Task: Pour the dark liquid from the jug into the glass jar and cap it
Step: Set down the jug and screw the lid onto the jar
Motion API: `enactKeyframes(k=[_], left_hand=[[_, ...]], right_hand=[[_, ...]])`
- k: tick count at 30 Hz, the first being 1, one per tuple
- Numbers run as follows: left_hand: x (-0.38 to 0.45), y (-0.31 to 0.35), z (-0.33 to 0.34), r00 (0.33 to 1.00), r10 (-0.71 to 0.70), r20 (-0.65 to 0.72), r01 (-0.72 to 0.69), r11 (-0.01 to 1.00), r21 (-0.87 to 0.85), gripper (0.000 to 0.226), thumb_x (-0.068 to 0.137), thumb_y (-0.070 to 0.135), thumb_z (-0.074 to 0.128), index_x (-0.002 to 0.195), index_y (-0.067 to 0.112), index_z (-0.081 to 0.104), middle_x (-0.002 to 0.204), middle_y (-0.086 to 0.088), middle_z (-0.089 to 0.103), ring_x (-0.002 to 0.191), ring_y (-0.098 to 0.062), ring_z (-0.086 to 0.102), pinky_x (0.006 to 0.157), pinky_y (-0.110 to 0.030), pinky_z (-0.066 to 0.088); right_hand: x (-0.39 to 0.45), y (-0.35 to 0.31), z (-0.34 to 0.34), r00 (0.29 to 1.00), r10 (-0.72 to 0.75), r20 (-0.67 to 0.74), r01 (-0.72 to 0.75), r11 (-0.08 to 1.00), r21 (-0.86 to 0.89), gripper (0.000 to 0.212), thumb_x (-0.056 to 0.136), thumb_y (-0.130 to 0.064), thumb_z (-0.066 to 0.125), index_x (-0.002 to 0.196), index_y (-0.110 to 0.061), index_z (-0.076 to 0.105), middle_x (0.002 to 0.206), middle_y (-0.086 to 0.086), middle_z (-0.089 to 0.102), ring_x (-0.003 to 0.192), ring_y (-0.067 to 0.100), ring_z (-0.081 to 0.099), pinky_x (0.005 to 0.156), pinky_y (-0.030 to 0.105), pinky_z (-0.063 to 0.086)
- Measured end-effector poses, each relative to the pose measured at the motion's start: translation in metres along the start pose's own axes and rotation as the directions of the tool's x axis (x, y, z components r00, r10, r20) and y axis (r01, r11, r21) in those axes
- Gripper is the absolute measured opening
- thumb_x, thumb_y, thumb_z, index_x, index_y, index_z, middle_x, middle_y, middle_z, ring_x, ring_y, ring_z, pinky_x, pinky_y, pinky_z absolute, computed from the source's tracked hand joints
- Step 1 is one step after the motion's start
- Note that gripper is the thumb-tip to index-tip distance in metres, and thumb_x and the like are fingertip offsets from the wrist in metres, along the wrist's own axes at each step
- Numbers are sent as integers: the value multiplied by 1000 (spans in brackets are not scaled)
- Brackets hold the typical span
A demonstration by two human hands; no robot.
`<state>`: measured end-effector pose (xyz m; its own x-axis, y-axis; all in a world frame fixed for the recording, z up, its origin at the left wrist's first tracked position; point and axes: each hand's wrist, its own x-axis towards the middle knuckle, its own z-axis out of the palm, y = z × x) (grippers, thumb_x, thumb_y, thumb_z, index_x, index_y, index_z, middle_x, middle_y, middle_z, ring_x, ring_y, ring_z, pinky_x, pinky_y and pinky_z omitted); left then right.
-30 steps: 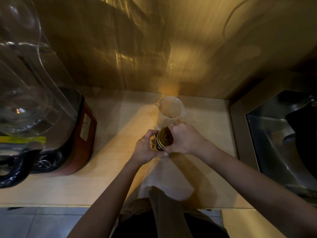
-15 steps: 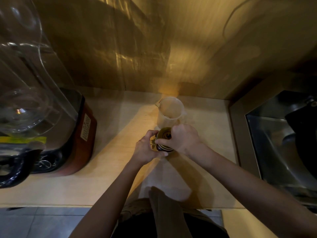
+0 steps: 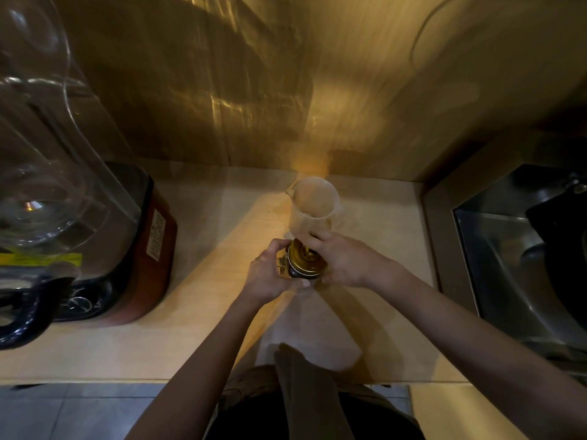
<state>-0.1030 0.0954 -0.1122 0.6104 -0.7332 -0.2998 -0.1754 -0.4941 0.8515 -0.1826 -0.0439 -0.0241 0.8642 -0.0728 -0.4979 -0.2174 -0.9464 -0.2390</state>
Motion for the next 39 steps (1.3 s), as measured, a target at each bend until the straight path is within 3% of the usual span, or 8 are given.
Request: enactKeyframes(k=[8, 12, 19, 28, 31, 34, 37, 39], left_hand=[[1, -1, 0, 1000, -2, -12, 2, 1000, -6, 84, 49, 40, 85, 120, 20, 45, 127, -1, 58, 117, -19, 52, 94, -33, 43], [0, 0, 0, 1000, -4, -5, 4, 1000, -8, 91, 42, 53, 77, 120, 19, 44, 124, 0, 58, 115, -18, 53, 91, -32, 43], [1, -1, 1, 1000, 13, -10, -13, 1000, -2, 85, 49, 41, 82, 120, 17, 44, 124, -2, 57, 115, -21, 54, 91, -35, 45], [0, 2, 1, 1000, 5, -15, -5, 1000, -10, 86, 49, 43, 82, 120, 16, 44, 124, -2, 57, 114, -21, 53, 90, -34, 44], [1, 1, 1, 1000, 2, -14, -2, 1000, -3, 84, 51, 38, 84, 121, 15, 44, 125, -3, 57, 116, -22, 53, 91, -34, 44], [0, 0, 1, 1000, -3, -6, 3, 1000, 1, 92, 45, 49, 79, 122, 17, 43, 126, -3, 56, 119, -21, 51, 94, -35, 43], [1, 0, 1, 1000, -4, -16, 4, 1000, 2, 86, 48, 41, 84, 121, 17, 44, 125, -1, 57, 117, -21, 52, 93, -35, 44], [1, 0, 2, 1000, 6, -24, -6, 1000, 1, 82, 51, 36, 85, 120, 17, 44, 125, -2, 57, 117, -22, 53, 93, -36, 44]], right_hand=[[-2, 5, -3, 986, 144, -81, -137, 987, 85, 75, 71, -35, 80, 130, -11, 41, 128, 11, 51, 115, 29, 52, 91, 39, 50], [1, -1, 0, 985, 122, -122, -107, 986, 126, 85, 69, -45, 78, 137, -15, 37, 131, 9, 46, 120, 27, 46, 91, 39, 47], [2, -7, -4, 982, 37, -183, -37, 999, 1, 78, 69, -38, 78, 135, -19, 41, 129, 6, 47, 120, 26, 45, 91, 35, 45], [6, -13, -7, 979, 156, -130, -155, 988, 20, 83, 67, -47, 79, 135, -17, 40, 127, 13, 48, 113, 32, 52, 88, 40, 49], [5, -19, -5, 965, 206, -162, -213, 977, -25, 68, 71, -57, 72, 119, -12, 54, 115, 13, 58, 102, 29, 59, 77, 36, 50], [0, -18, -7, 953, 255, -164, -265, 963, -43, 64, 70, -66, 67, 97, -7, 64, 97, 11, 68, 91, 27, 64, 67, 30, 44], [-11, -12, -15, 953, 263, -152, -282, 952, -119, 59, 72, -69, 61, 68, -11, 55, 81, 8, 64, 86, 25, 64, 62, 28, 38], [-14, -8, -21, 952, 243, -189, -271, 952, -140, 51, 74, -62, 65, 68, -13, 52, 81, 4, 58, 92, 24, 63, 64, 29, 39]])
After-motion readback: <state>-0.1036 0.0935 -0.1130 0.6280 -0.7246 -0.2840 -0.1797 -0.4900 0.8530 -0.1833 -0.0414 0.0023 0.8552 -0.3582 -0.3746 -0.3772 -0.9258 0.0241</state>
